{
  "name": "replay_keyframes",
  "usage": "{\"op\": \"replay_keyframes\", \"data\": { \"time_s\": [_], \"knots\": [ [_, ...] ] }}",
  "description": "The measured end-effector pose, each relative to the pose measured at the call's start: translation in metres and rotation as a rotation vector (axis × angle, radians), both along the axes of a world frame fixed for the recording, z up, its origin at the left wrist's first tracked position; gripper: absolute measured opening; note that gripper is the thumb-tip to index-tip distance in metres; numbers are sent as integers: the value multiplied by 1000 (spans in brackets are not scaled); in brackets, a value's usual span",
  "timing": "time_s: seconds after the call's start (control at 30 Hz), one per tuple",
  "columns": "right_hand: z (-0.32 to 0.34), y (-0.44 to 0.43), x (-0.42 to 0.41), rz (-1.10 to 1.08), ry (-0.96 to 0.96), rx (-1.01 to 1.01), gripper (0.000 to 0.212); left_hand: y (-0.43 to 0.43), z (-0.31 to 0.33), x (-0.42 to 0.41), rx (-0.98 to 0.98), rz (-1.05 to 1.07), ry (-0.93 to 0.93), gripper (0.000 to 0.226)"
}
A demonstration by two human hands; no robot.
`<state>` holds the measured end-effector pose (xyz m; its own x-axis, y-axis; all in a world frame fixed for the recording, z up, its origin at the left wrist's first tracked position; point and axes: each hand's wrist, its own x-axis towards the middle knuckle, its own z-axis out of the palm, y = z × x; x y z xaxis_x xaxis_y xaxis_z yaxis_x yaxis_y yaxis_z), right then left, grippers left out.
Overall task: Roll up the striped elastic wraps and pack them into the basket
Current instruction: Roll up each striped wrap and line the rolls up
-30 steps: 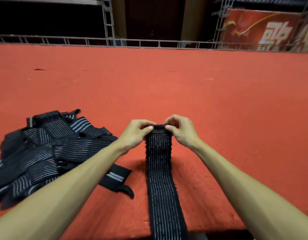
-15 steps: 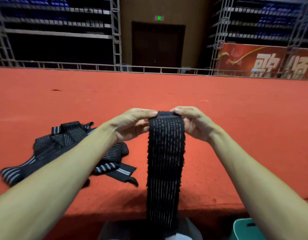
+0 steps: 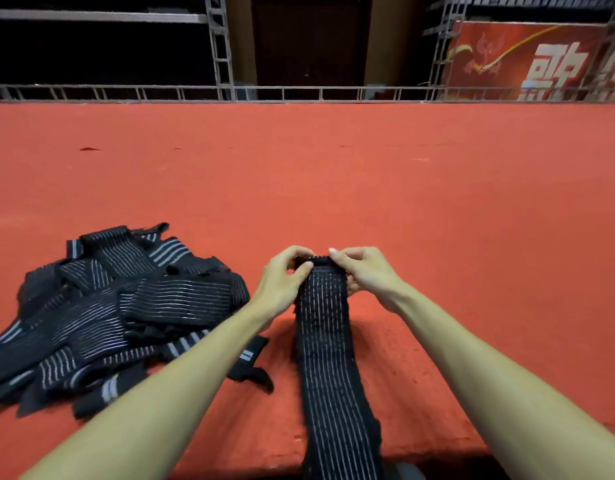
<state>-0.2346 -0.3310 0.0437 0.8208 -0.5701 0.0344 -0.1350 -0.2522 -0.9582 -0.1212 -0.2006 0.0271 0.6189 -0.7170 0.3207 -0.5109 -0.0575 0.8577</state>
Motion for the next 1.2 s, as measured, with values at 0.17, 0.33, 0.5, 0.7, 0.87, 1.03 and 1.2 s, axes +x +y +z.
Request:
{"op": "replay_keyframes", "data": {
  "time_s": [0.17, 0.33, 0.5, 0.7, 0.87, 1.03, 1.2],
  "knots": [
    [-47, -28, 26, -38, -68, 133, 22, -33, -49, 19, -68, 39, 44, 16],
    [-93, -42, 39, -105, -155, 276, 12, -61, -87, 30, -97, 64, 173, 28],
    [-111, -49, 38, -135, -261, 231, 9, -61, -98, 33, -132, -1, 361, 21],
    [-112, -49, 38, -77, -286, 158, 13, -59, -94, 28, -108, -60, 309, 20],
    [-111, -47, 37, -85, -279, 154, 19, -61, -102, 31, -94, -67, 334, 14],
    [-108, -42, 35, -67, -286, 120, 18, -54, -100, 33, -137, -69, 228, 16],
    [-105, -39, 33, -51, -280, 192, 6, -49, -96, 30, -185, -77, 118, 22]
  ]
}}
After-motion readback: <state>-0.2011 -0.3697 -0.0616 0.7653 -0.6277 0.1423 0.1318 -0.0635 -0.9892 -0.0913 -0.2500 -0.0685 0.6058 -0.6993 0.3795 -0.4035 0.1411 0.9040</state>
